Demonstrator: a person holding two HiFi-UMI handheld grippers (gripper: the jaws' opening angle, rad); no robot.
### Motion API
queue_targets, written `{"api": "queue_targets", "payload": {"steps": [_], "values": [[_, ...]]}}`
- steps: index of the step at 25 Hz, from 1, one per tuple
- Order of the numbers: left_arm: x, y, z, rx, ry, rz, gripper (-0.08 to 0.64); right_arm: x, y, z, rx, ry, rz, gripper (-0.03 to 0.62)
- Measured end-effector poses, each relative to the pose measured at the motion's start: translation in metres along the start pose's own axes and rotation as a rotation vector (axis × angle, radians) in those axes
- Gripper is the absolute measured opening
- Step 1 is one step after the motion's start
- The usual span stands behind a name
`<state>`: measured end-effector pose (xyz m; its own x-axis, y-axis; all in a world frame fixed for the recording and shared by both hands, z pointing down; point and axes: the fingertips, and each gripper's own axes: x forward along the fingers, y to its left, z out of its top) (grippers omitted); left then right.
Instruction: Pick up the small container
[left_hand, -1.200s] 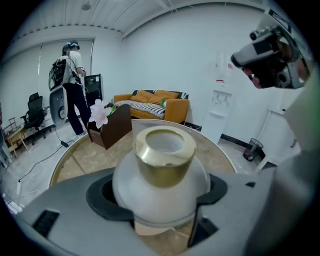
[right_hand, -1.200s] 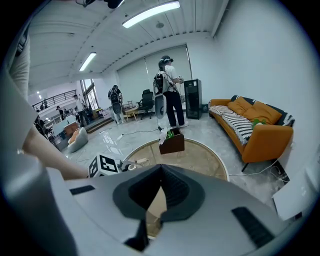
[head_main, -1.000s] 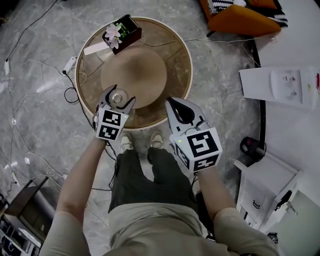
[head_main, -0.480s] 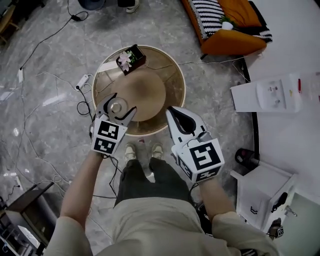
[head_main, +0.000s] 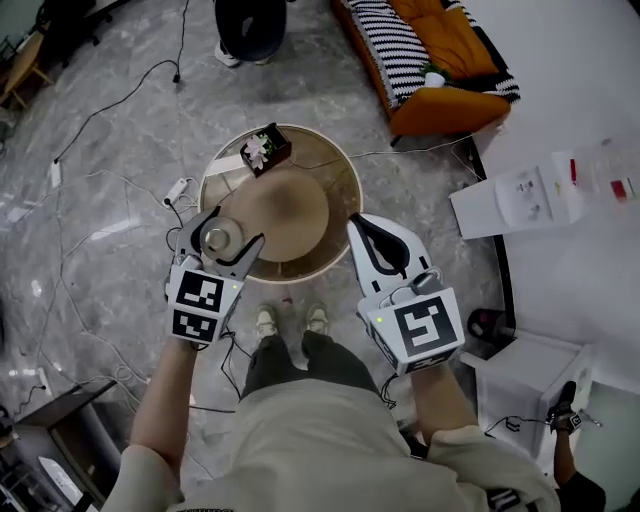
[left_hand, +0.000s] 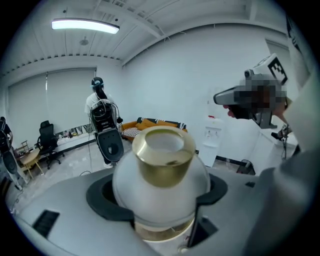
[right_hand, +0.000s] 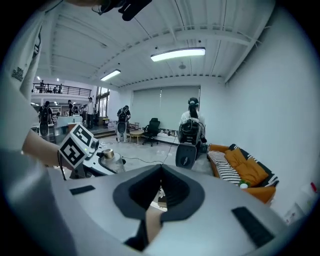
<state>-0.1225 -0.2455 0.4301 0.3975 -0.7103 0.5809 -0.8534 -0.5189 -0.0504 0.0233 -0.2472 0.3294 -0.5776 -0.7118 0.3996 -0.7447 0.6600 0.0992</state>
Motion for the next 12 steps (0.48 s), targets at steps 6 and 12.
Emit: {"api": "queue_targets", "payload": {"steps": [6,12], "values": [[-0.059,-0.012,0.025,0.020,-0.026,-0.008,0.335,-0.038,0.018,0.034,0.066,-0.076,0.010,-0.003],[-0.109,-0.028,0.033,0.062,-0.030,-0.008,0.334,-0.066,0.041,0.047,0.094,-0.109,0.031,-0.003]]}}
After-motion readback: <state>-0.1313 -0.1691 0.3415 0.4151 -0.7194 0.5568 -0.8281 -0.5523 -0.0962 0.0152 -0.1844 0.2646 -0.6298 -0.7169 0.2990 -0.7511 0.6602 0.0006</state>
